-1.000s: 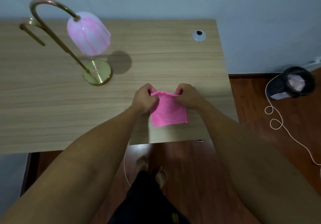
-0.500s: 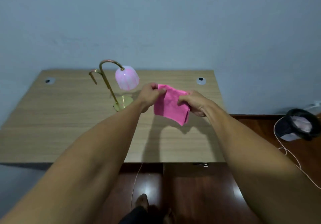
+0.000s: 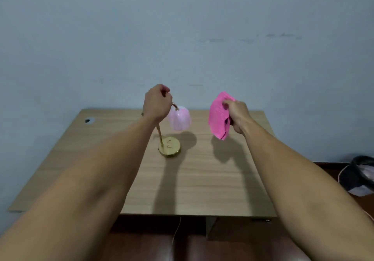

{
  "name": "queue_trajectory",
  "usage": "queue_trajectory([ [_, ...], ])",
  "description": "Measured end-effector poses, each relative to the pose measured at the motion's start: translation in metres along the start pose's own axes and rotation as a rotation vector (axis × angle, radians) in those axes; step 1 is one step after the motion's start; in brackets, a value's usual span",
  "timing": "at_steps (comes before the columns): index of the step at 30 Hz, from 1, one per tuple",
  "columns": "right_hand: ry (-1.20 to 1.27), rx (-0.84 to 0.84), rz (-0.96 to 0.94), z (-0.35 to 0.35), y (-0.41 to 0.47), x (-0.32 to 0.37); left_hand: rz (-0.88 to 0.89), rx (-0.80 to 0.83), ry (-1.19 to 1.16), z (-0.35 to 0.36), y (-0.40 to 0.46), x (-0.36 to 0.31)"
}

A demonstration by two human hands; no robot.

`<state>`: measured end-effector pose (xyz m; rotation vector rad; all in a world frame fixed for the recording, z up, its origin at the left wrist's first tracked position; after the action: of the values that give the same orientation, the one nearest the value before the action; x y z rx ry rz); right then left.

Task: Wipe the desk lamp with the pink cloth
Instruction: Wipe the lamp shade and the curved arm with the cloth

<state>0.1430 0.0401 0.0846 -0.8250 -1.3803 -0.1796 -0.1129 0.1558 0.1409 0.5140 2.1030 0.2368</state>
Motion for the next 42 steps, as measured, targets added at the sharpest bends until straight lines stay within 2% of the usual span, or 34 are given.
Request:
queue_trajectory([
  [5,0.001,-0.099,-0.083,0.056,-0.003,-0.005,0.003,0.152,0.13,-0.03,0.023,0.054],
  [12,-0.015,-0.205,-0.106,0.13,-0.012,-0.022,0.066,0.389,0.194,-0.021,0.039,0.104],
  [17,-0.259,-0.13,-0.218,0.183,-0.014,-0.044,0.145,0.395,0.156,-0.008,0.048,0.112],
  [19,-0.369,-0.2,-0.254,0.19,-0.007,-0.057,0.217,0.377,0.181,-0.005,0.05,0.113],
  [22,-0.396,-0.303,-0.299,0.188,0.003,-0.073,0.34,0.372,0.225,-0.003,0.05,0.115],
  [25,-0.278,-0.347,-0.32,0.19,0.01,-0.073,0.397,0.357,0.204,-0.002,0.052,0.118],
  [28,-0.032,-0.328,-0.348,0.194,0.018,-0.067,0.426,0.352,0.179,-0.001,0.051,0.118],
  [29,0.074,-0.328,-0.295,0.192,0.023,-0.067,0.433,0.35,0.183,-0.001,0.051,0.118],
  [31,0.234,-0.364,-0.044,0.183,0.035,-0.073,0.429,0.349,0.188,0.0,0.051,0.118],
  [33,0.285,-0.366,0.112,0.18,0.039,-0.077,0.422,0.352,0.204,0.001,0.051,0.119],
  [35,0.199,-0.348,-0.015,0.186,0.032,-0.068,0.407,0.358,0.221,0.001,0.052,0.119],
  [37,-0.027,-0.325,-0.26,0.199,0.019,-0.06,0.395,0.365,0.228,0.001,0.054,0.118],
  [39,-0.194,-0.356,-0.384,0.207,0.008,-0.07,0.397,0.371,0.245,0.001,0.055,0.118],
  [42,-0.149,-0.385,-0.432,0.202,-0.001,-0.084,0.389,0.386,0.23,0.003,0.054,0.117],
])
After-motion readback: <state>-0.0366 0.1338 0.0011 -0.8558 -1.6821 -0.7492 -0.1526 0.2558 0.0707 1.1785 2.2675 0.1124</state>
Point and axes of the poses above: each hand's wrist, its own y-axis towards the middle knuckle, its own z-axis out of the palm, x = y × z, the point moved 5 cm from there along y, towards the middle knuckle, and after that the axes turned 8 degrees about z, right-handed, at the moved point
